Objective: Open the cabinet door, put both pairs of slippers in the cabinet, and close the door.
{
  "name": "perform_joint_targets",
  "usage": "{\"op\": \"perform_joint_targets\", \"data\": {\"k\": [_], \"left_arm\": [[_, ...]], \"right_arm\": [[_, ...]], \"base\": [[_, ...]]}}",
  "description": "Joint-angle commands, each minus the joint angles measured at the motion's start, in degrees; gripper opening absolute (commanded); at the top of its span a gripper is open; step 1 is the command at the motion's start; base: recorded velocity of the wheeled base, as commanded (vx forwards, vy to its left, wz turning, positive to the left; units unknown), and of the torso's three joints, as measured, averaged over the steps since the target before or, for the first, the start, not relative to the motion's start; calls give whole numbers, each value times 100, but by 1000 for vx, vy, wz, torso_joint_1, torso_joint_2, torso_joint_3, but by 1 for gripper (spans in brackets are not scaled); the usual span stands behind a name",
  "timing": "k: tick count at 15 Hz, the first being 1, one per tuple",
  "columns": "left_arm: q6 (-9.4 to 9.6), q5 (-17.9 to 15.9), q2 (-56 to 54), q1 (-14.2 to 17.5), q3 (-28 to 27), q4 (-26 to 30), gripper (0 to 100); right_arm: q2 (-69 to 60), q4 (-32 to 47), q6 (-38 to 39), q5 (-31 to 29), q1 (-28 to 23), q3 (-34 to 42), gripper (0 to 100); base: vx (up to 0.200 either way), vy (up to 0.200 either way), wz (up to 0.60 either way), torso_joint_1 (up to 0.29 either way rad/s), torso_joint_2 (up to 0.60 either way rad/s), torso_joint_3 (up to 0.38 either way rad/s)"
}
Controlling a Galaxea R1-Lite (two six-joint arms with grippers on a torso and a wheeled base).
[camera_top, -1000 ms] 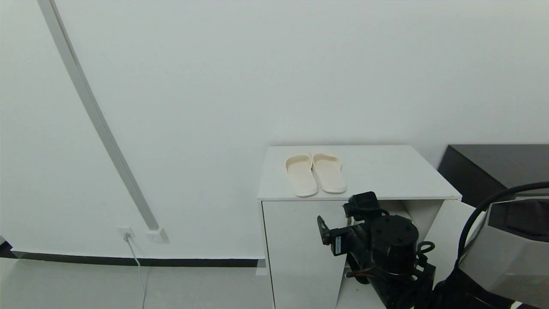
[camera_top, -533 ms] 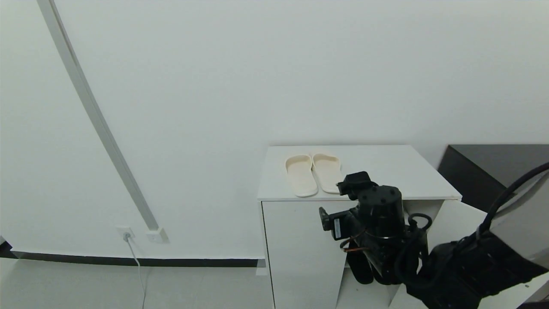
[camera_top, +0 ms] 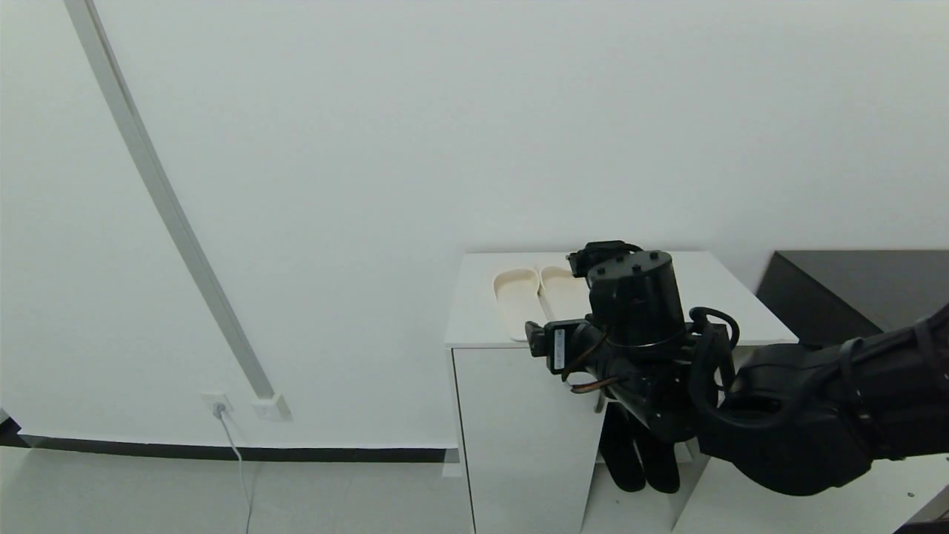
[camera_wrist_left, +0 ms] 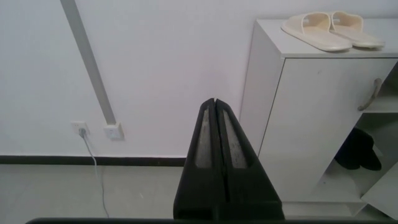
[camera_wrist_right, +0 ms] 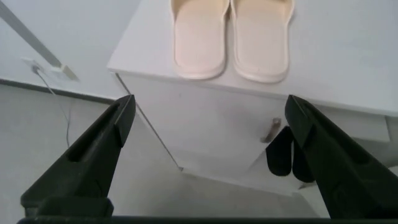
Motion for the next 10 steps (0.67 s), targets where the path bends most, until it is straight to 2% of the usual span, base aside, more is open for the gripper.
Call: {"op": "perform_joint_targets", "data": {"k": [1,6,9,10], "left_arm": [[4,3,7,10,1,11,0],[-5,-5,7,1,1,11,0],[-14,3,7,1,1,2,0],[-23,3,7,1,1,2,0]], "right_arm": [[-18,-275,-32,0,10,251,100],[141,-618,-6,43,1,585,100],[343,-1084,-41,52,1,778,100],[413,-1189,-59,43,1,796,100]], "base": [[200,0,0,-12,-7,7],[200,0,0,7,-1,0],[200,0,0,5,-2,2],[0,0,0,0,0,0]]}}
